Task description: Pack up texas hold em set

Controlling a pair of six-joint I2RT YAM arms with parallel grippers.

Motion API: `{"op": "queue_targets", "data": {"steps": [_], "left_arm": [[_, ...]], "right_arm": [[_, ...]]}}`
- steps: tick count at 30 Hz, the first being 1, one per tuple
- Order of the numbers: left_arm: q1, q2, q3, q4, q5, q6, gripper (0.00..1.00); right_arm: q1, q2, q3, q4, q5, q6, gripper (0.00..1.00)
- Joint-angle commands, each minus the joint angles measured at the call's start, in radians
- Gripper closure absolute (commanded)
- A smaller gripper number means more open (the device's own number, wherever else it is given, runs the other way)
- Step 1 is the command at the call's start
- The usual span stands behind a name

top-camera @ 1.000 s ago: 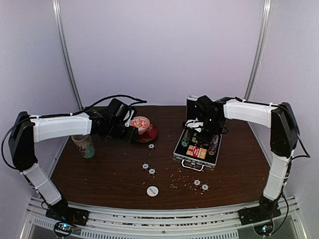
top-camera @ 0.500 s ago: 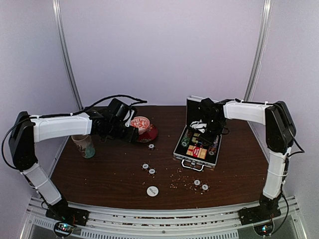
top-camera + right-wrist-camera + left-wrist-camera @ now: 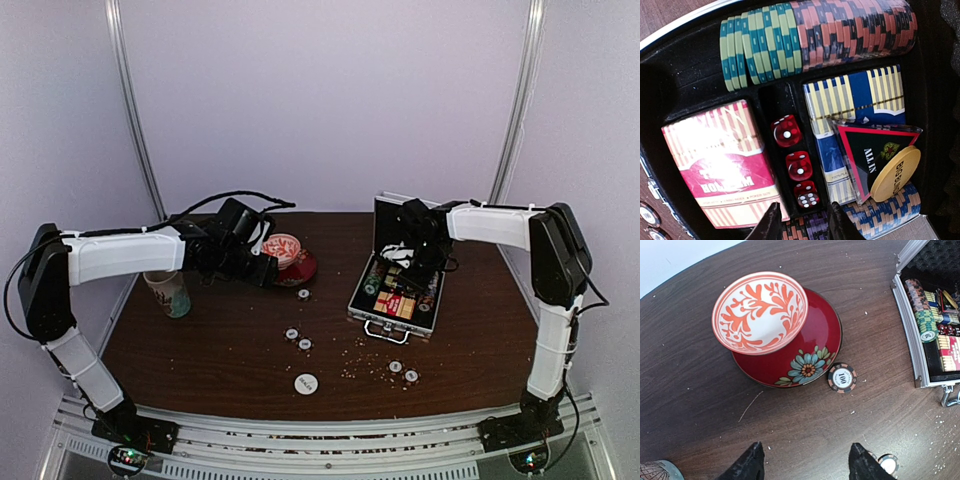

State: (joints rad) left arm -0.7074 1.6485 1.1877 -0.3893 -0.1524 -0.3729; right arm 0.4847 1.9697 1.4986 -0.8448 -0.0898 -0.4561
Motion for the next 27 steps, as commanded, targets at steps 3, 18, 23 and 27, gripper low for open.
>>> {"op": "queue_targets", "data": {"steps": [3,18,23,27], "left_arm": [[0.006,0.012,0.032,0.024,0.018,0.013,0.41],[-0.049,0.025,0.071,-0.188,0.186,0.147,0.42],[-0.143,0.104,0.117,-0.336,0.140,0.196,0.39],[-0.196,0.189,0.175,-0.397,0.128,0.207,0.37]], "right_arm": [[0.002,-0.072,0.005,-0.011,-0.077,0.031,0.66],[0.083,-0.324,-0.228,0.031,-0.340,-0.034,0.52],[0.091,-0.425,-0.368,0.099,-0.408,-0.066,0.50],[0.091,-0.501,-0.492,0.214,-0.394,-0.064,0.49]]}}
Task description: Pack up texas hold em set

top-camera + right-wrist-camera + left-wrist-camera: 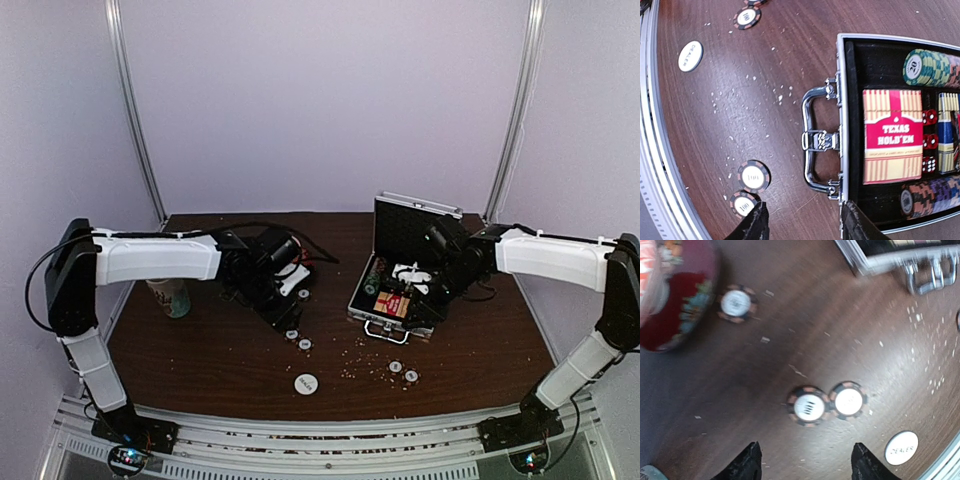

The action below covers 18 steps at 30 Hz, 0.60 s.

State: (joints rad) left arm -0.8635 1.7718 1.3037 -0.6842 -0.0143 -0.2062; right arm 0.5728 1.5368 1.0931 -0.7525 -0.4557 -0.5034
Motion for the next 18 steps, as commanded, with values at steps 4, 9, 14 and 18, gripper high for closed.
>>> {"op": "queue_targets", "data": {"steps": [4,9,14,18], "left_arm": [[-0.040,0.143,0.129,-0.133,-0.055,-0.004,0.34],[-0.039,0.242,0.216,-0.166,-0.046,-0.051,0.34],[-0.030,0.281,0.251,-0.169,-0.066,-0.083,0.33],[-0.016,0.295,0.249,-0.169,-0.075,-0.098,0.33]], "right_arm": [[-0.001,-0.117,-0.191,0.229,-0.025,0.004,0.49],[-0.021,-0.129,-0.218,0.259,0.006,0.005,0.49],[-0.027,-0.123,-0.226,0.267,0.020,0.001,0.49],[-0.027,-0.108,-0.224,0.265,0.012,-0.001,0.49]]}}
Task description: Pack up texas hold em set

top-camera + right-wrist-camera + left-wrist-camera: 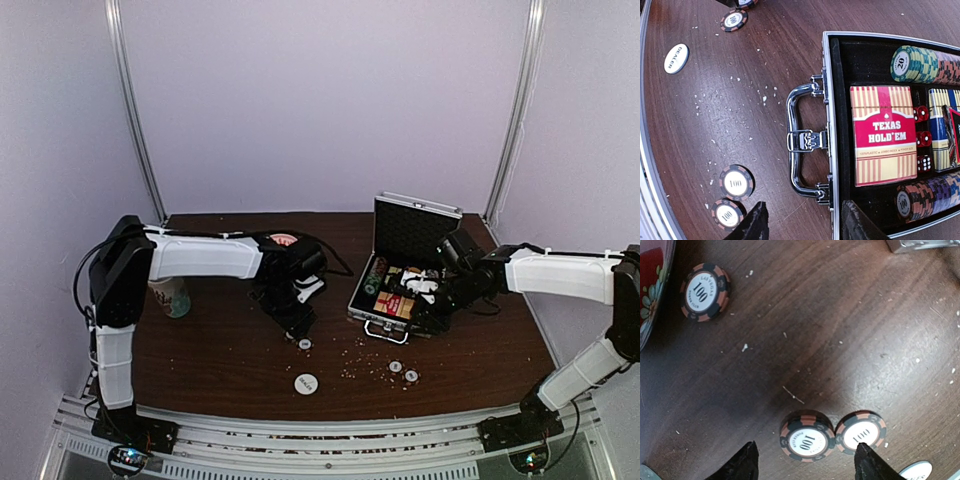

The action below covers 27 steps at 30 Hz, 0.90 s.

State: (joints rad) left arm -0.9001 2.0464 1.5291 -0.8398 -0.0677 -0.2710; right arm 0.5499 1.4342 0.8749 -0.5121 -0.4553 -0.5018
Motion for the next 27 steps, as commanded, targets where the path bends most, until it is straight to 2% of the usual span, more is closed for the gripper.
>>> {"op": "queue_targets", "data": {"steps": [1,9,22,27], "left_arm": [[0.024,0.023,0.022,-0.013,-0.020,-0.034,0.33],[0.041,0.047,0.009,0.026,0.039,-0.022,0.34],[0.075,0.026,-0.057,0.026,0.024,-0.042,0.43],[0.073,-0.023,-0.085,0.063,0.103,-0.014,0.40]], "right_arm": [[-0.004,0.000,-0.004,0.024,0.011,-0.003,0.49],[-0.004,0.024,0.001,0.022,0.013,-0.003,0.49],[-0.004,0.050,0.005,0.019,0.011,-0.002,0.49],[-0.004,0.058,0.008,0.017,0.006,-0.002,0.49]]}}
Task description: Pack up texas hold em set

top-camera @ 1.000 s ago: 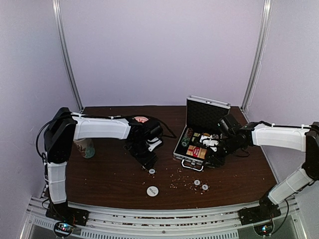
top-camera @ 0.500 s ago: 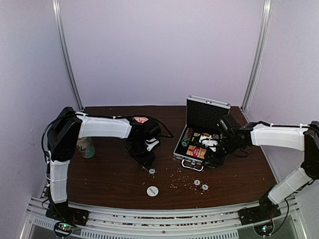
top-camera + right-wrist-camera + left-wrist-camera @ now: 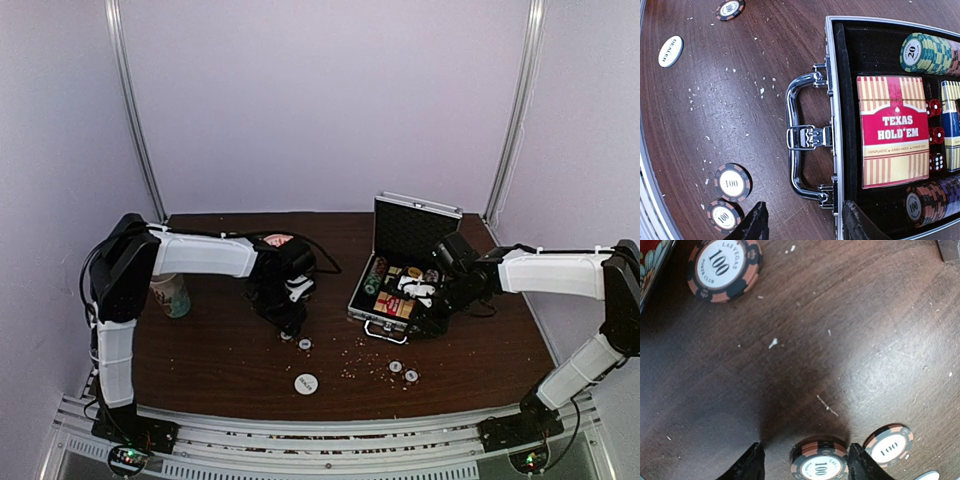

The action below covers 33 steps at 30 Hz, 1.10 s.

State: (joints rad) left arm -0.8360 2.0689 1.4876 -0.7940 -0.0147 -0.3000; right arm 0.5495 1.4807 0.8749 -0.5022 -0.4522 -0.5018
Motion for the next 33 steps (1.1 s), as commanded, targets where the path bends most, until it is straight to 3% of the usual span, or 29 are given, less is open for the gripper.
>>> {"op": "queue_targets", "data": {"steps": [1,14,28,33], "left_arm": [[0.009,-0.057,-0.048,0.024,0.055,0.017,0.38],[0.003,-0.065,-0.099,0.046,0.072,0.050,0.39],[-0.034,-0.027,-0.041,-0.034,-0.013,0.048,0.66],[-0.035,-0.053,0.002,-0.031,0.012,0.027,0.69]], "right_arm": [[-0.003,0.015,0.010,0.006,0.002,-0.002,0.49],[-0.003,0.032,0.018,-0.002,-0.002,-0.003,0.49],[-0.003,0.033,0.016,-0.001,0.002,-0.001,0.49],[-0.003,0.034,0.016,-0.002,0.001,-0.001,0.49]]}}
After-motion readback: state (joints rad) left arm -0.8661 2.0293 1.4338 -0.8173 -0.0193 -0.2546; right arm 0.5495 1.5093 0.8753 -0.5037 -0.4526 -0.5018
